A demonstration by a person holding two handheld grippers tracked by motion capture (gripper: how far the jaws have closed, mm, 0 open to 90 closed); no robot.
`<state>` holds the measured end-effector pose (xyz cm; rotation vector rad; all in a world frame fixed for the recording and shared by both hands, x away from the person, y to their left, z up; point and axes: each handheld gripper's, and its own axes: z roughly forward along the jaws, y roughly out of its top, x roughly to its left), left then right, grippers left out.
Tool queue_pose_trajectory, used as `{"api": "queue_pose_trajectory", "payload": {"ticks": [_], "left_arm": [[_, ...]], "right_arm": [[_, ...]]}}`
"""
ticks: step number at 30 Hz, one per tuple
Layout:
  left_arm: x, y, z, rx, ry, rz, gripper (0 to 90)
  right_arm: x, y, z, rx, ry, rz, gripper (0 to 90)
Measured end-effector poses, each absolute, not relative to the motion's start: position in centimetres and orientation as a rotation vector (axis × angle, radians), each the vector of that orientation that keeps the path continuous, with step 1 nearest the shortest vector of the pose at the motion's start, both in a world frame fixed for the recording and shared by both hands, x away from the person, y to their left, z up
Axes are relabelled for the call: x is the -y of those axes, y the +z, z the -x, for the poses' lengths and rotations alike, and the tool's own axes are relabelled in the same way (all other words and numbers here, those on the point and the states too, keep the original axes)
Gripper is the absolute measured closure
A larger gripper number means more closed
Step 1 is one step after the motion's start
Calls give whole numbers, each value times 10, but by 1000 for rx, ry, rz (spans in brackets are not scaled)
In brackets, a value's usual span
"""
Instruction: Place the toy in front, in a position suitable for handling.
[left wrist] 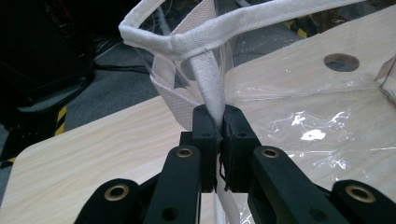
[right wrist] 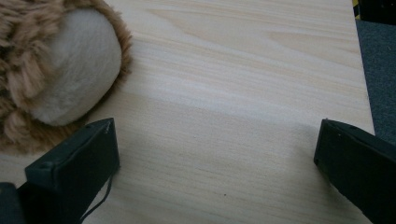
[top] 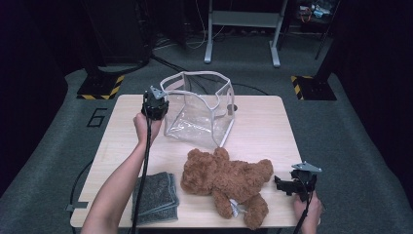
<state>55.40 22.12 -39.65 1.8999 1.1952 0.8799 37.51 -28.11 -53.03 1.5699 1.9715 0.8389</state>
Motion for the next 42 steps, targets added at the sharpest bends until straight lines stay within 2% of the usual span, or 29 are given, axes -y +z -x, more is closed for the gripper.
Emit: {"api": "queue_pose_trajectory", "payload": {"ticks": [19,42], "left_arm": [[-278,-399,-546,-1278,952,-1851,848],[-333,-400,-529,-1359,961,-1786,847]], "right_arm": [[281,-530,-375,-1973,835,-1575,0],[281,-530,-375,-1971,836,-1574,0]]}}
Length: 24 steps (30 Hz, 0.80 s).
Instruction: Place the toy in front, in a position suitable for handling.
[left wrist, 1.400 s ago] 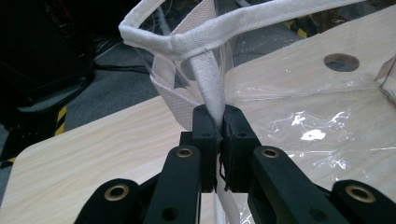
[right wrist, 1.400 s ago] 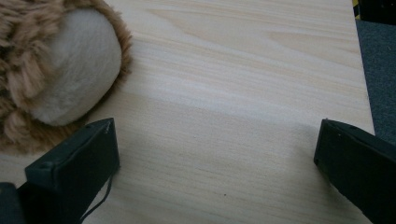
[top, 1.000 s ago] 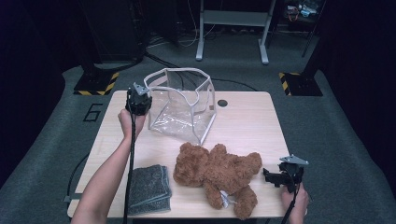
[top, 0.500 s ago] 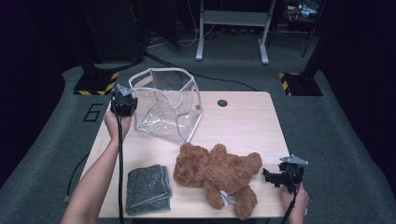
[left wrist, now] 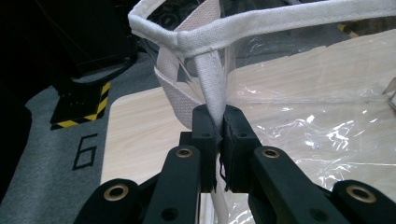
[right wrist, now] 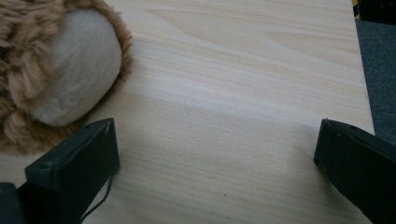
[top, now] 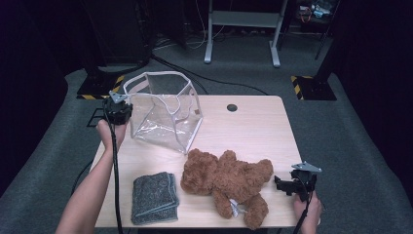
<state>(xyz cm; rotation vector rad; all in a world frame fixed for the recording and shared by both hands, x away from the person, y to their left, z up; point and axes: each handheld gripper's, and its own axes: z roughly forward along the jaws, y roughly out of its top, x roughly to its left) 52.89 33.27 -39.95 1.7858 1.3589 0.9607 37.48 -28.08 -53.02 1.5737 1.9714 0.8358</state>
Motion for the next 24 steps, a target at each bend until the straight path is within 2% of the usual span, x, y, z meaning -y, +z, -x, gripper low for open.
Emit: {"api": "queue_pose_trajectory", "payload": {"ticks": [24], "left_arm": [[-381,-400,-495,-1410,965,-1747,846]], "right_arm": [[281,-530,-375,-1970,834,-1575,0]]}}
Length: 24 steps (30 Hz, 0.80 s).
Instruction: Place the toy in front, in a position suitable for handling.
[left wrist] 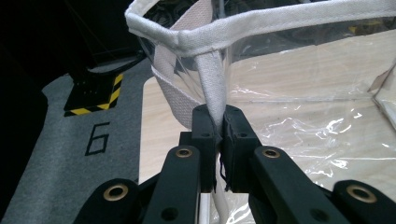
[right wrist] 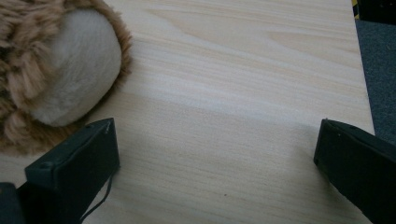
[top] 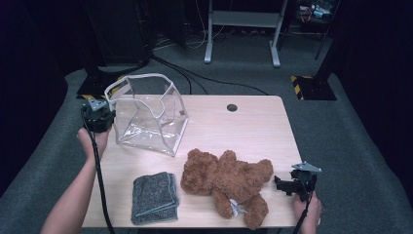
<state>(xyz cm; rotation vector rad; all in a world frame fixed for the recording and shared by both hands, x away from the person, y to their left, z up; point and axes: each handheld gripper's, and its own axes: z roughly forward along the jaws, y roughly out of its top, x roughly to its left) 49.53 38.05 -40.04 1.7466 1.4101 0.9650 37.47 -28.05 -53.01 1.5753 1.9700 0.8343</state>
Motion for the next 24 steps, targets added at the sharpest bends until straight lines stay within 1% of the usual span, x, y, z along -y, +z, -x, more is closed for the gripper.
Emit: {"api": "queue_pose_trajectory", "payload": {"ticks": [4,9,12,13,14,15,16,18,21,24], "left_arm": [[-386,-400,-486,-1414,972,-1753,845],[-395,-398,-479,-1433,946,-1744,843],[-399,-396,-475,-1447,932,-1743,824],[-400,-396,-474,-1453,929,-1729,796],[-401,-395,-472,-1466,905,-1731,745],[-401,-396,-471,-1464,898,-1726,726],[-400,-397,-469,-1469,888,-1724,686],[-399,-398,-466,-1470,893,-1717,562],[-391,-402,-455,-1458,863,-1714,414],[-381,-405,-447,-1430,852,-1729,327]], "right_arm": [[281,-530,-375,-1970,834,-1575,0],[280,-530,-375,-1970,834,-1576,0],[281,-530,-375,-1970,834,-1575,0],[280,-530,-375,-1970,834,-1576,0],[281,-530,-375,-1970,834,-1575,0],[280,-530,-375,-1970,834,-1575,0],[281,-530,-375,-1970,834,-1575,0],[280,-530,-375,-1970,834,-1575,0],[280,-530,-375,-1970,834,-1575,0],[280,-530,-375,-1969,834,-1576,0]]}}
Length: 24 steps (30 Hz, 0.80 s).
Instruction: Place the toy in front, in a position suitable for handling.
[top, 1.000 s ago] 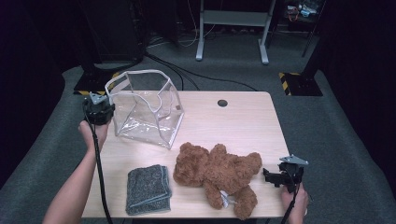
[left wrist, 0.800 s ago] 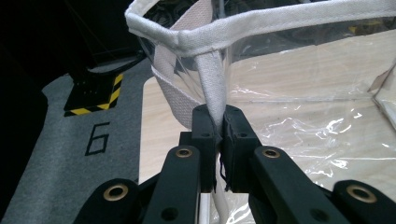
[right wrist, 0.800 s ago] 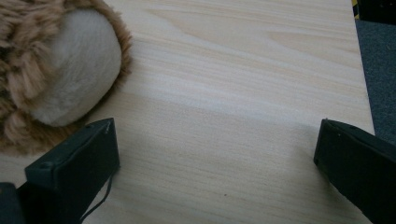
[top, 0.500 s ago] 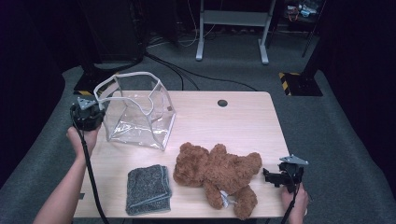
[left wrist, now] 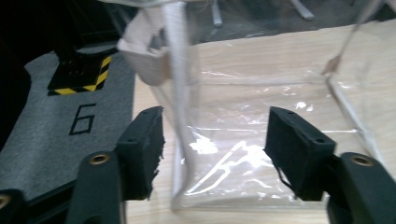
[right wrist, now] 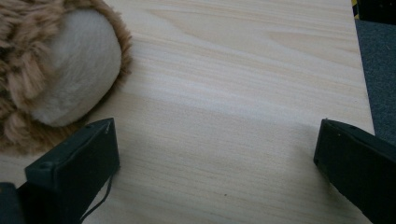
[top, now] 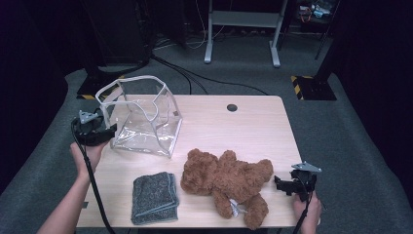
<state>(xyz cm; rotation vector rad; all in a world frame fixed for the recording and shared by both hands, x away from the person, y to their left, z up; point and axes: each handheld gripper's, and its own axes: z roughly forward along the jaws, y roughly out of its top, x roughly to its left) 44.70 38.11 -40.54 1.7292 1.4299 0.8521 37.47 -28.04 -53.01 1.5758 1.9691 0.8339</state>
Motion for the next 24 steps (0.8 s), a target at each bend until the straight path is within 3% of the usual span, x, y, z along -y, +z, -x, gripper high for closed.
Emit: {"api": "queue_pose_trajectory", "payload": {"ticks": [8,22,24], "left_arm": [[-341,-411,-436,-1337,749,-1803,157],[-270,-424,-439,-1221,677,-1878,149],[-265,-425,-441,-1226,698,-1868,197]], "right_arm": [[280,-530,-375,-1969,834,-1576,0],[280,-530,-375,-1969,834,-1576,0],[280,-530,-375,-1969,834,-1576,0]]}}
